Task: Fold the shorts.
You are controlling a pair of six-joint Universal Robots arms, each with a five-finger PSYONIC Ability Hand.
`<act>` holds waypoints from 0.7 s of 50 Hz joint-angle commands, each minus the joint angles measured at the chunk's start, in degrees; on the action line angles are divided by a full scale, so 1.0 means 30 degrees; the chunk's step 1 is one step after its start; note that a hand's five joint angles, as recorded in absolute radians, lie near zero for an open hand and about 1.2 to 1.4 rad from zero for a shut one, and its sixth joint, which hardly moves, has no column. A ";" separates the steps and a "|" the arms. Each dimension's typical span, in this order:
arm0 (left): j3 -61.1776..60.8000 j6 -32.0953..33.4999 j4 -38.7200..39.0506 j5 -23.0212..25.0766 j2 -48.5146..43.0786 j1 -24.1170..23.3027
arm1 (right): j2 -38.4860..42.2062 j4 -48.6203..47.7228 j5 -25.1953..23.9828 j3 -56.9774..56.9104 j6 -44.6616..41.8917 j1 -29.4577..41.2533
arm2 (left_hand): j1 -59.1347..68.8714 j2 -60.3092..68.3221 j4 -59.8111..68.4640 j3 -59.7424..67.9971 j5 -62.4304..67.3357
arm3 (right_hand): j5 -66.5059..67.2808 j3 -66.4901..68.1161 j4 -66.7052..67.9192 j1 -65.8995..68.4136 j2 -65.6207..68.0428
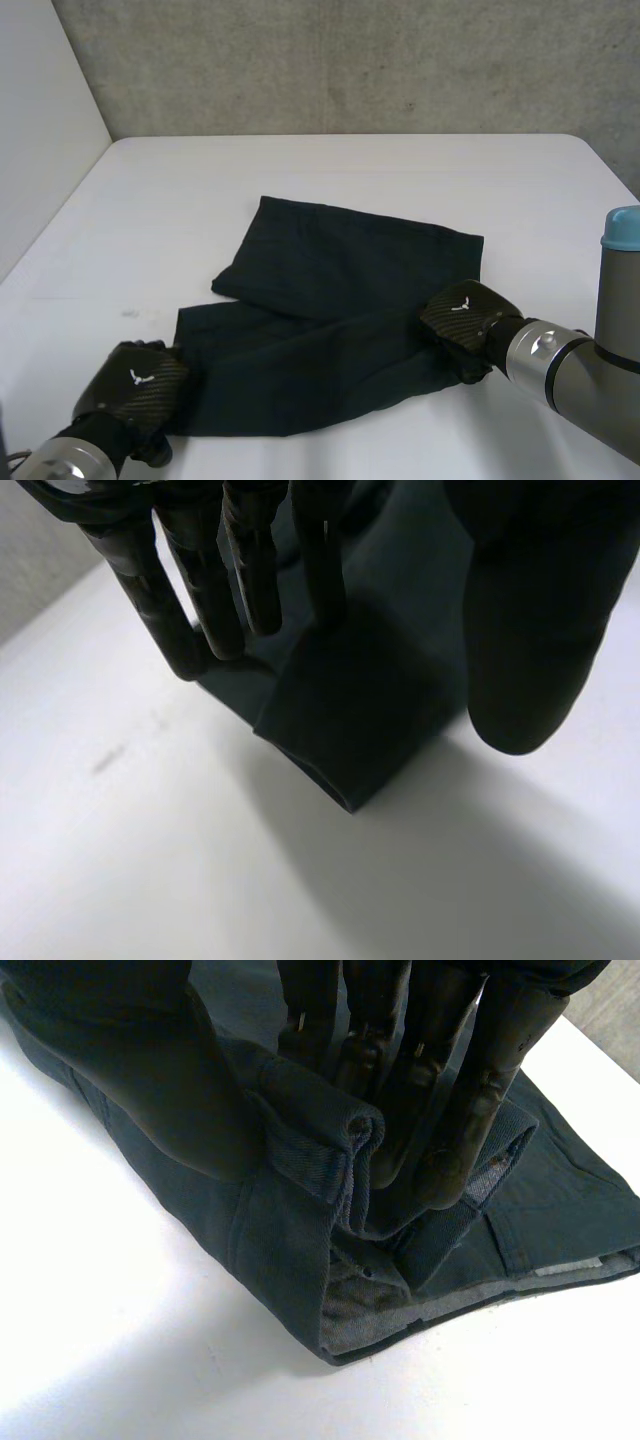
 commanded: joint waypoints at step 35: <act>0.9676 0.0255 0.2696 0.0031 0.4958 0.0211 | -0.7150 0.2603 0.0908 -0.7550 0.0064 -0.0053 | 1.8085 1.8106 1.8015 1.8085 1.7980 | 0.4522 0.4100 0.3930 0.8353 0.4298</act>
